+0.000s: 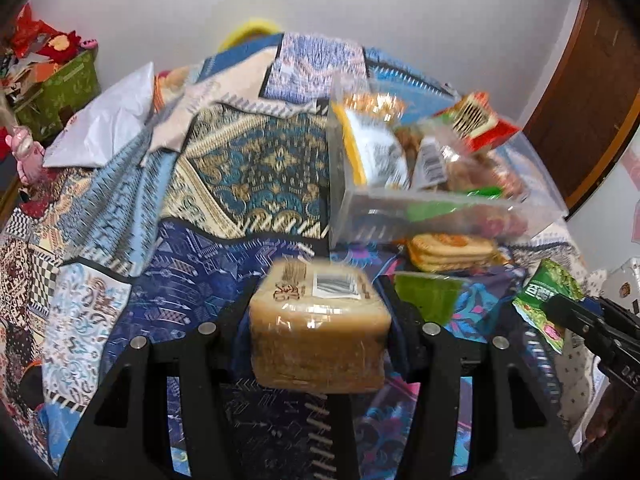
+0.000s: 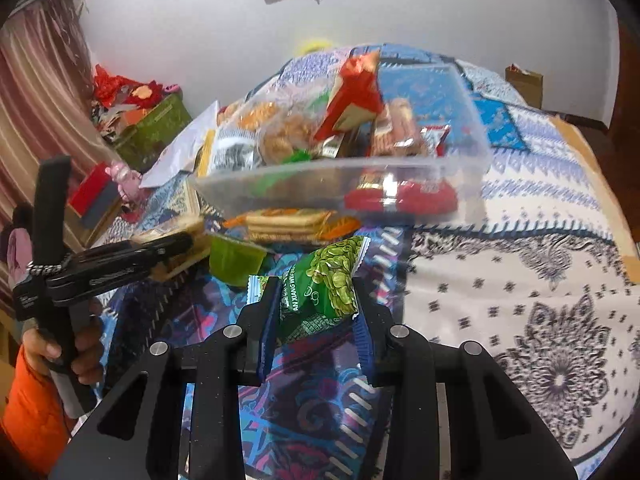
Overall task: Organize snacks
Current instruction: 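Carry the cake block and green pea bag over the clear box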
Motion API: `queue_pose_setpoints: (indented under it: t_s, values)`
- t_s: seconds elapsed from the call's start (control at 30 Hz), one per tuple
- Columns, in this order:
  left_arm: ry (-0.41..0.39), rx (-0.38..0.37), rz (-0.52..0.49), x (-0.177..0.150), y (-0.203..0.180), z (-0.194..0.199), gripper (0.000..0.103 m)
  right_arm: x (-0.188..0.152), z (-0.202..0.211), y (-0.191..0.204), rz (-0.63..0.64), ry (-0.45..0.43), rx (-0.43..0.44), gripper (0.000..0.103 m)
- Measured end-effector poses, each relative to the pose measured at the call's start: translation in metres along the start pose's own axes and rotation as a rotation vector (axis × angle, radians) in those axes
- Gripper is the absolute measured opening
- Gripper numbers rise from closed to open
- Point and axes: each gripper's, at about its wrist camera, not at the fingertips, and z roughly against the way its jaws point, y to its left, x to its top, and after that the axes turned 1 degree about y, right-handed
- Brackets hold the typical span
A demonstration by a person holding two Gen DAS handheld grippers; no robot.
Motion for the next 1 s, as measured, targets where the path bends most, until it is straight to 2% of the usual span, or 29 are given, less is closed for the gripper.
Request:
queue_pose_setpoints:
  t_s: [0.3,0.57,0.8,1.0]
  values:
    - [-0.087,-0.017,-0.011,0.016,-0.004,0.037,0.055,0.017,0.020,0.006,0.005,-0.068,-0.009,0.030]
    - [-0.163,-0.047,-0.032,0.045,-0.019,0.060,0.055,0.039,0.033,0.001,0.018,-0.132,-0.026,0.030]
    - [-0.215,-0.061,-0.063,0.078,-0.038,0.057,0.055,0.059,0.032,-0.008,0.009,-0.168,-0.039,0.030]
    - [-0.219,-0.080,-0.050,0.106,-0.051,0.034,0.055,0.077,0.020,-0.014,0.008,-0.170,-0.044,0.030]
